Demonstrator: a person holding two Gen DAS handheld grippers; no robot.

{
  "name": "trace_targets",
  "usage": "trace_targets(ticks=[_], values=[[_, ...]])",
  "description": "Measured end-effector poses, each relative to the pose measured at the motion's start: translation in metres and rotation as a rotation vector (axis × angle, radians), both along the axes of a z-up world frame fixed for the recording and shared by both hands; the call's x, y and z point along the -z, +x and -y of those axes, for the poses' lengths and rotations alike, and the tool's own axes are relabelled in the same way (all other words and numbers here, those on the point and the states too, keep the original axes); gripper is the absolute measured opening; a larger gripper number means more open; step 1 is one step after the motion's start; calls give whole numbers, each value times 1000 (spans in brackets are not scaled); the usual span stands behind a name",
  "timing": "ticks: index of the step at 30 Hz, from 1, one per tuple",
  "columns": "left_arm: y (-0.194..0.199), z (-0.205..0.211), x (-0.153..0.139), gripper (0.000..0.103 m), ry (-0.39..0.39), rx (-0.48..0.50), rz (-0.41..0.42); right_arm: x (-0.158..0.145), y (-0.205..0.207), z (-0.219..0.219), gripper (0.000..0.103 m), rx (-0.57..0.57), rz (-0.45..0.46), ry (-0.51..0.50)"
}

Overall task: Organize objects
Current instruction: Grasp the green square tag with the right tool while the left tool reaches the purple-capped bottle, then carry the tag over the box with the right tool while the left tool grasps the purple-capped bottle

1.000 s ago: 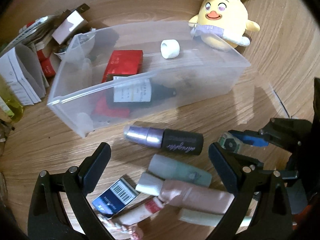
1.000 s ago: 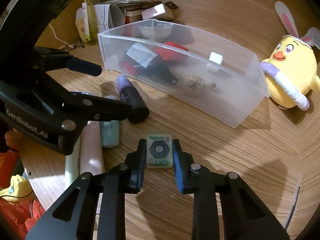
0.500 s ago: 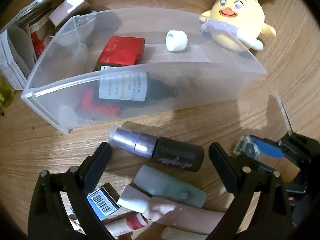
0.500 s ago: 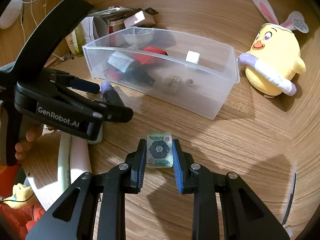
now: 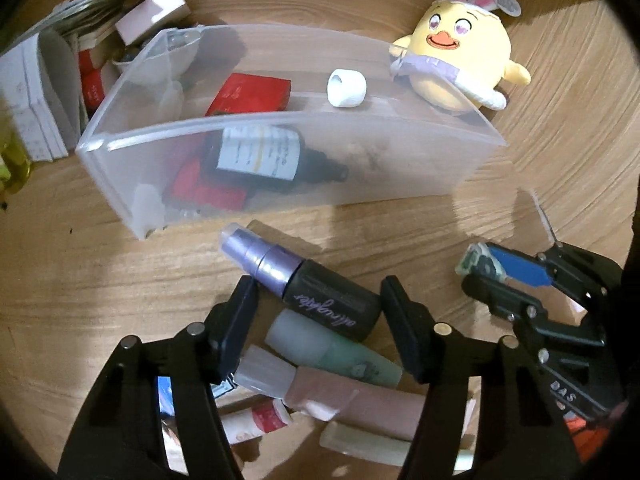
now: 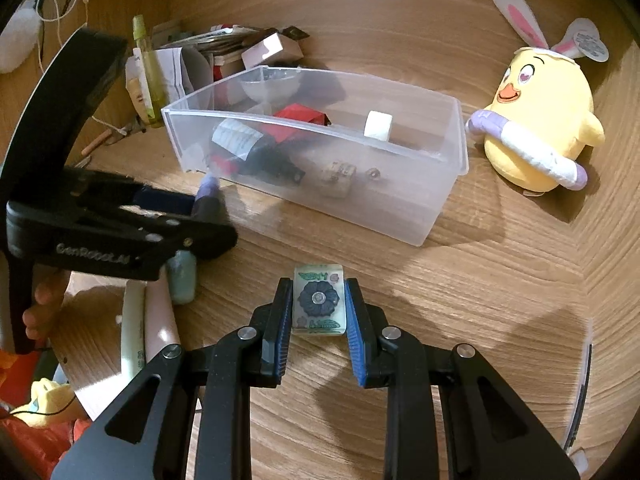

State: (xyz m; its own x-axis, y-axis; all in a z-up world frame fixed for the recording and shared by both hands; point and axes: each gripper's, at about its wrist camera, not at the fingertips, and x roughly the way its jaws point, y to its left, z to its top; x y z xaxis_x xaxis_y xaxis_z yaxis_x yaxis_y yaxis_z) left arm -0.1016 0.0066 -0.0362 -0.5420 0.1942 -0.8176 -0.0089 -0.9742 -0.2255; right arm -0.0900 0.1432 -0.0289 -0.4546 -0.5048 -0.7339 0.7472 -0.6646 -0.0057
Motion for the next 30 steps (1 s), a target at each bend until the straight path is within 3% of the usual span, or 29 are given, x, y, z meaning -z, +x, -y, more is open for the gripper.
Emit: trace_targets(ticks=[13, 30], values=[[26, 13, -21, 63, 68, -38, -75, -13, 0, 4, 22, 8, -17, -35], [43, 19, -74, 63, -13, -73, -262, -56, -1, 7, 22, 25, -87, -134]])
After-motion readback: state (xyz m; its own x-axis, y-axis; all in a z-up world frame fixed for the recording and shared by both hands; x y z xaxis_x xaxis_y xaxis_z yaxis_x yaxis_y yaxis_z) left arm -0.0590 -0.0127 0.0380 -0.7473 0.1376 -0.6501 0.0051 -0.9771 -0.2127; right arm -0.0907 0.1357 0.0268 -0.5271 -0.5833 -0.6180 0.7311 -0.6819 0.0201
